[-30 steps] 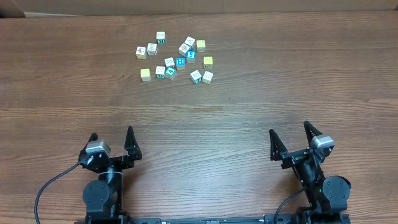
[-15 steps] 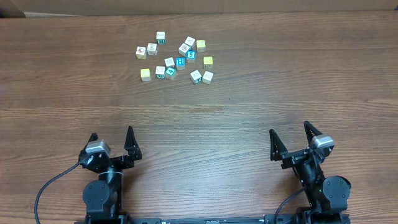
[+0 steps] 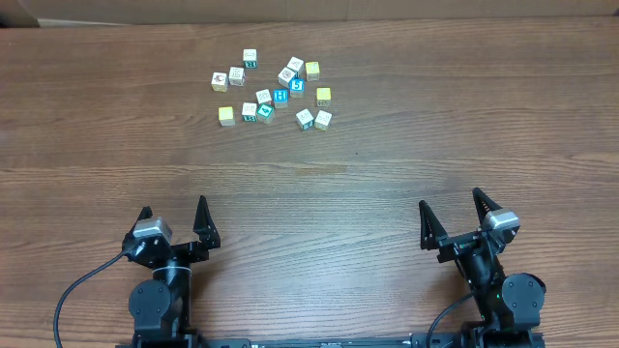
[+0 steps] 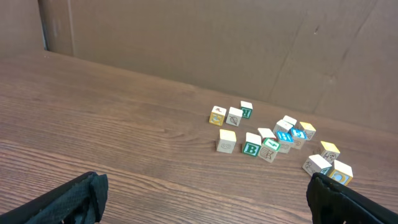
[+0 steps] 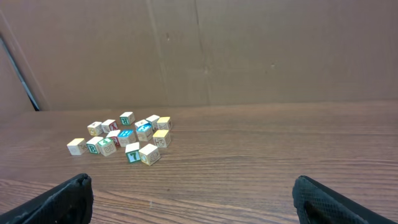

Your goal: Form a circle

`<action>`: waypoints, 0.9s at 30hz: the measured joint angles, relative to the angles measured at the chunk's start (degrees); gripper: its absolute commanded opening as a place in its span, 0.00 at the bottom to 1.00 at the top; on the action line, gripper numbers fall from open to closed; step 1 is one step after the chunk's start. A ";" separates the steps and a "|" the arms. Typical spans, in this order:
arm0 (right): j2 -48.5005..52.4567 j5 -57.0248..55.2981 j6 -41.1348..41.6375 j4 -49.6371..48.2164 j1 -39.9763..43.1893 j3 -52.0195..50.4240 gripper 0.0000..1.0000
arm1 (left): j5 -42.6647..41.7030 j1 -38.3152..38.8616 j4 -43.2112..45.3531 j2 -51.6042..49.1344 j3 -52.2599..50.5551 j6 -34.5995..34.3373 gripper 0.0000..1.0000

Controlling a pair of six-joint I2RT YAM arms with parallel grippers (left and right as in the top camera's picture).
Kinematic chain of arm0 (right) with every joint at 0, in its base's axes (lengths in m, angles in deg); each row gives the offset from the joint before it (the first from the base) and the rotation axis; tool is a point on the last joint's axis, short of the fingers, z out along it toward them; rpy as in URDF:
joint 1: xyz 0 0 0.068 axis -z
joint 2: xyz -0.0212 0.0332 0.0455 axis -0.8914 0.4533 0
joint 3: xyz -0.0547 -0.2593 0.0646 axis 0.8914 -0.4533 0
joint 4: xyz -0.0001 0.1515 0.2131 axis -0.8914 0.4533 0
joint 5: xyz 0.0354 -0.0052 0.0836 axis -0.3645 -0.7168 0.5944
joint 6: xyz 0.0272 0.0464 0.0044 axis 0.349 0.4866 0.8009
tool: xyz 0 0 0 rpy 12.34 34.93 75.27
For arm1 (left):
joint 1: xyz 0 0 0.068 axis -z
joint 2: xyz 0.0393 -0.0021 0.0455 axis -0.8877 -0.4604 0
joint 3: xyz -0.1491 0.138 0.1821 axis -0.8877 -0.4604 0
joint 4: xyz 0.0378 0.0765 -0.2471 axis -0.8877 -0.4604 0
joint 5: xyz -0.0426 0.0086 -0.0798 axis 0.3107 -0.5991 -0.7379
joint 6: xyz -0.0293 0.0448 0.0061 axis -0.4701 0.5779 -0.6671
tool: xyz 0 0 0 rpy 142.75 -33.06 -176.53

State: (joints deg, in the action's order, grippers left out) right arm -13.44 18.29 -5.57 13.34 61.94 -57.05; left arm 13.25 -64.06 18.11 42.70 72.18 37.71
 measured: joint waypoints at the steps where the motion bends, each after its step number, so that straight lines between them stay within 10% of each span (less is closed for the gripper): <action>1: 0.00 0.00 0.00 0.02 0.00 0.00 1.00 | 0.00 0.00 0.00 0.00 0.00 0.00 1.00; 27: 0.02 4.33 0.76 4.31 0.00 1.03 1.00 | 0.00 0.00 0.00 0.00 0.00 0.00 0.99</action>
State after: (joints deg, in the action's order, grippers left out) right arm -13.42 22.62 -4.80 17.65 61.94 -56.02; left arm 13.25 -64.06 18.11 42.70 72.18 37.71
